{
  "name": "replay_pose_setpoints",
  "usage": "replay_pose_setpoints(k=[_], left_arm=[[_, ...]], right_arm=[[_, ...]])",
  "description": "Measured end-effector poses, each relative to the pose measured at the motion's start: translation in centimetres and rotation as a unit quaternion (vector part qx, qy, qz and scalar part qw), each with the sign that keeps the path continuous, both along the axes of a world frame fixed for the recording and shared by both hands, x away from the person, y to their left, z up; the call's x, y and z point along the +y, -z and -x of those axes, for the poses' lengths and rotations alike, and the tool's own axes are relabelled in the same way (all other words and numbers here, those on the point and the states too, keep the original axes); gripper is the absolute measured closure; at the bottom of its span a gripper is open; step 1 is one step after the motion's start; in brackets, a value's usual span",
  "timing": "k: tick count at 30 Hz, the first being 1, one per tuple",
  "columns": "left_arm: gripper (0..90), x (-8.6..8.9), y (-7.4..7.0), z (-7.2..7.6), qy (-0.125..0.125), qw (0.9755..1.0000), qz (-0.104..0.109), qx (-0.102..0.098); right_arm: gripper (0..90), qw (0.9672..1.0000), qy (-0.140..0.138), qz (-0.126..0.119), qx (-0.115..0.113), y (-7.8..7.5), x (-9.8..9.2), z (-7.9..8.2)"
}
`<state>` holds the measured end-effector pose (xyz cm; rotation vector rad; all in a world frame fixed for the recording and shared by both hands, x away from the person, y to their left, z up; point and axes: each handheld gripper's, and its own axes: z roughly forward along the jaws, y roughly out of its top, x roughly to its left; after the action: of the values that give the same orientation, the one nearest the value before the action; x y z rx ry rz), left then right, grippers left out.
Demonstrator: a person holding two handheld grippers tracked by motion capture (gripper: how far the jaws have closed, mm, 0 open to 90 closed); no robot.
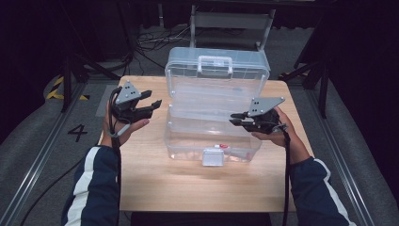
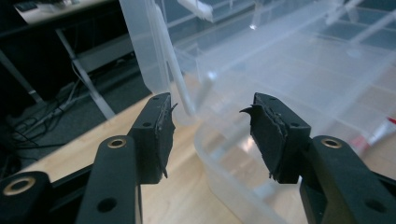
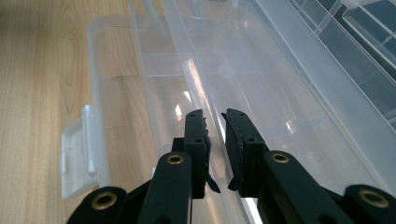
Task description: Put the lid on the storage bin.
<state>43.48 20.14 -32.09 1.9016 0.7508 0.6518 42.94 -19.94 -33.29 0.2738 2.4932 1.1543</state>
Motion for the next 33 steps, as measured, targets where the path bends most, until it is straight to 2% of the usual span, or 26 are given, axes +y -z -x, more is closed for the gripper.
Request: replay_pose_setpoints(k=[1, 3, 6, 8, 10, 12, 18, 24, 33], left_arm=[[55.5, -0.4, -0.3, -0.5, 0.007, 1.0000, 0.001, 0.000], [62.7, -1.3, -0.6, -1.2, 0.001, 1.0000, -0.008, -0.003], [74.6, -2.2, -1.1, -2.4, 0.005, 0.9999, -0.015, -0.005], [80.4, -2.7, -1.6, -3.5, 0.004, 1.0000, -0.006, 0.001], [86.3, -3.0, -1.9, -4.1, 0.004, 0.9999, -0.010, 0.002], [89.0, -3.1, -2.0, -4.6, 0.007, 0.9999, -0.001, 0.007], [90.0, -3.4, -2.6, -5.7, 0.014, 0.9997, 0.019, 0.010], [90.0, -3.8, -3.2, -5.8, 0.013, 0.9998, 0.014, 0.002], [90.0, -3.9, -3.2, -6.0, 0.015, 0.9998, 0.009, 0.005]], right_arm=[[79.2, 1.0000, 0.001, 0.001, -0.001, 0.0, 0.0, 0.0], [79.2, 1.0000, 0.003, 0.001, -0.002, 0.0, 0.0, 0.1], [79.1, 1.0000, 0.003, 0.001, 0.000, 0.0, 0.0, 0.1], [79.1, 1.0000, 0.003, 0.002, -0.001, 0.1, 0.1, 0.2], [79.1, 1.0000, 0.003, 0.003, -0.001, 0.1, 0.1, 0.2], [79.1, 1.0000, 0.003, 0.003, -0.002, 0.1, 0.0, 0.3], [79.0, 1.0000, 0.002, 0.004, -0.002, 0.1, 0.0, 0.3], [79.0, 1.0000, 0.001, 0.006, -0.003, 0.2, 0.0, 0.4], [79.0, 0.9999, 0.003, 0.011, -0.004, 0.2, 0.1, 0.6]])
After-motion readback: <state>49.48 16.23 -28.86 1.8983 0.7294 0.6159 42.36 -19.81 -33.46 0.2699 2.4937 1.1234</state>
